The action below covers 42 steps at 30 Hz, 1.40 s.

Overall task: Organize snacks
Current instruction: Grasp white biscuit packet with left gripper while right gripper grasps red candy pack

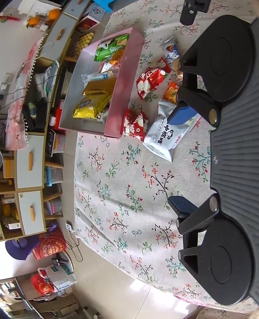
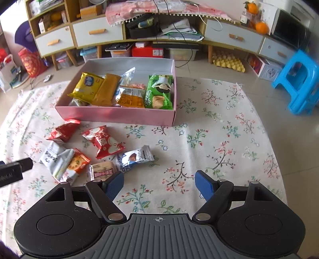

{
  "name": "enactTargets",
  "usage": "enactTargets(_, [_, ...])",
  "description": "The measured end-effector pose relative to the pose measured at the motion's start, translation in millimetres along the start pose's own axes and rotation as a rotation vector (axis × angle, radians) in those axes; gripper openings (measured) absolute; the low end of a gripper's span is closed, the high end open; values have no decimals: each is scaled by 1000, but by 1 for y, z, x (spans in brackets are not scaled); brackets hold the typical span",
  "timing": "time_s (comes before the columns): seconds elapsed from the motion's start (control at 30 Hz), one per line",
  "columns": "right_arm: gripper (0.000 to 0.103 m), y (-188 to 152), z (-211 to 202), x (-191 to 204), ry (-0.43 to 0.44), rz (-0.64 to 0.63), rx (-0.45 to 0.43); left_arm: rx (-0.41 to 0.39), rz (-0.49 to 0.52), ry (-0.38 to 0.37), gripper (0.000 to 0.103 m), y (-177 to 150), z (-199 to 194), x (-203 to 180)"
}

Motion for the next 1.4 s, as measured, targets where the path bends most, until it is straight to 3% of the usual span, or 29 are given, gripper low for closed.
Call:
enactTargets(0.17, [80,4,16,-4,-14,-24,21,41,-51,-50,76,1,14,-1])
enactTargets(0.33, [80,15,36,-9,111,125,17,114,-183,-118,76,5,35,6])
enactTargets(0.53, [80,29,55,6,207,156,-23,161,-201,-205,77,-3,49,-14])
enactTargets(0.73, [79,40,63,40,223,-26,-76,153,-213,-216,81,-1,55,-19])
enactTargets(0.83, [75,43,72,53,221,-95,-81,133,-192,-187,72,-2,54,-18])
enactTargets(1.0, [69,44,86,56,243,-96,-55,101,-166,-203,64,0,54,-15])
enactTargets(1.03, [66,43,88,57,248,-101,-50,98,-161,-199,59,0,54,-14])
enactTargets(1.07, [64,43,89,59,256,-108,-47,96,-156,-201,42,1,54,-14])
enactTargets(1.1, [64,43,90,61,260,-114,-43,100,-157,-215,37,1,54,-14])
enactTargets(1.13, [63,43,92,62,260,-120,-41,105,-168,-222,37,1,53,-13])
enactTargets(1.27, [40,37,98,68,267,-146,0,110,-167,-223,36,1,53,-13])
enactTargets(1.4, [32,36,99,68,262,-161,12,108,-170,-225,36,3,51,-11])
Point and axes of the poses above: each gripper's, at about its wrist camera, not at the fingertips, and z roughly the way its jaws point, x to its left, y to its top, the point moved 8 cm from there along z, roughly the way its jaws point, and after that the axes turned 8 degrees about y, right-handed, at the moved point
